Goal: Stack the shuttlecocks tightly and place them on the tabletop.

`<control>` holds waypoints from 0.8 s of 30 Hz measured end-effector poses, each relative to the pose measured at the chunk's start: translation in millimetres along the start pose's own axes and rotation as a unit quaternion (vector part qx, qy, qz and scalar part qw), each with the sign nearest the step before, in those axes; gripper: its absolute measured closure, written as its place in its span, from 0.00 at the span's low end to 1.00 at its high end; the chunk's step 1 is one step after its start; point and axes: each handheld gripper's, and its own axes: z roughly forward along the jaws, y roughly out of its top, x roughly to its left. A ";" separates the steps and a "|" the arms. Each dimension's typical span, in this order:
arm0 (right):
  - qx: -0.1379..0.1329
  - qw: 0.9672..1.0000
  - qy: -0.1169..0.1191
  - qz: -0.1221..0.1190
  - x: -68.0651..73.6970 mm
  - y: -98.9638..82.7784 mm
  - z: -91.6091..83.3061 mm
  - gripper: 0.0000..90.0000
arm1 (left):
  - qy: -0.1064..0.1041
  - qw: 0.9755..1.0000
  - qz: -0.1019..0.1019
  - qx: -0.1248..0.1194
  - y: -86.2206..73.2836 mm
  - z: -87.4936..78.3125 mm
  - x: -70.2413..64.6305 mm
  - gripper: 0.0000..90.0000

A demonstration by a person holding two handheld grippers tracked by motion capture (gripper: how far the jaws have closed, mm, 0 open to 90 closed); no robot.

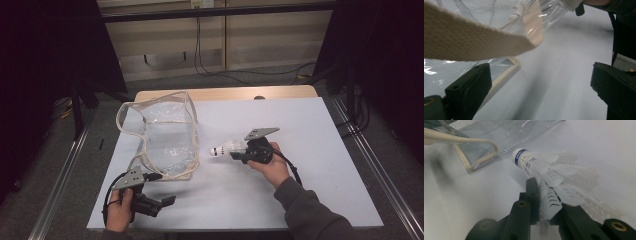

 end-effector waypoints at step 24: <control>0.003 1.000 0.017 -0.011 2.8 19.1 -15.8 0.94 | -0.001 1.000 -0.001 -0.002 0.2 0.8 -0.3 0.04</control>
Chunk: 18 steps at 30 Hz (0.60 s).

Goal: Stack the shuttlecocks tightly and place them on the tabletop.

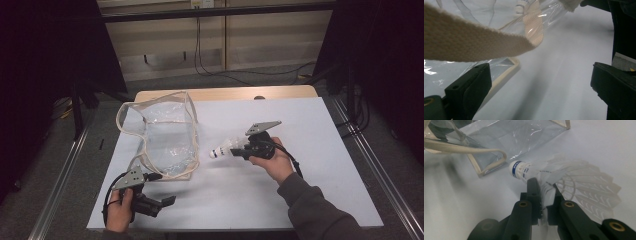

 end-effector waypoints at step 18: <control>0.003 1.000 0.001 0.007 -2.4 -1.0 0.3 0.97 | 0.001 1.000 -0.001 -0.001 0.0 0.7 -0.7 0.04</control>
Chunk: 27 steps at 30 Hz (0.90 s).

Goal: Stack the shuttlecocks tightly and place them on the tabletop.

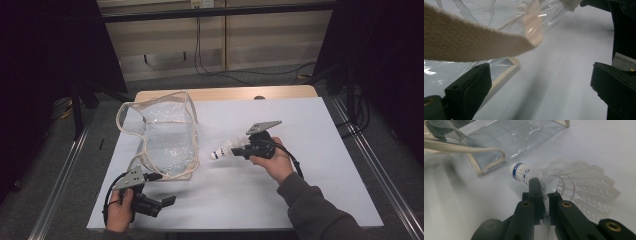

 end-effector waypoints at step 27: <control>-0.016 1.000 0.015 -0.002 3.5 17.7 -16.9 0.97 | 0.000 1.000 0.001 0.002 0.2 0.2 0.1 0.04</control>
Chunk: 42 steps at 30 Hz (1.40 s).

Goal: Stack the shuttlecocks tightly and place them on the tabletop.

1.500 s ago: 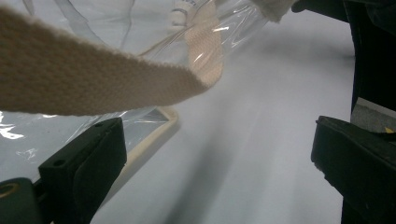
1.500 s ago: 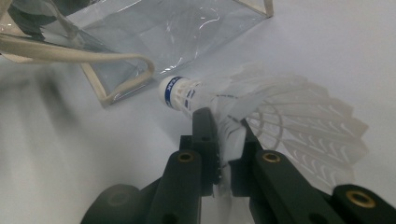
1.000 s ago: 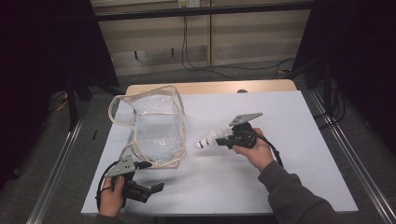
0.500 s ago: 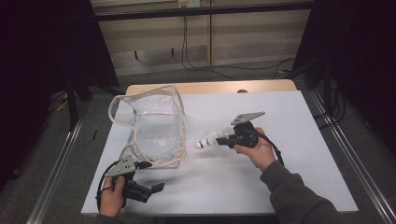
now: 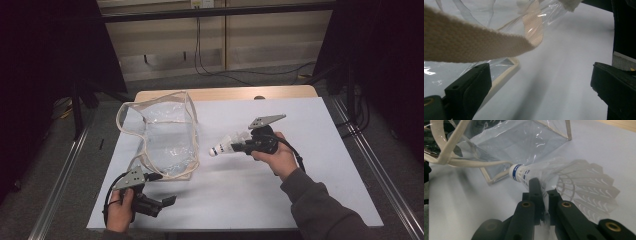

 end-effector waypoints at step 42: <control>-0.013 0.999 0.007 -0.034 13.3 68.3 -30.0 0.97 | -0.002 1.000 0.000 0.003 -0.2 0.3 0.3 0.04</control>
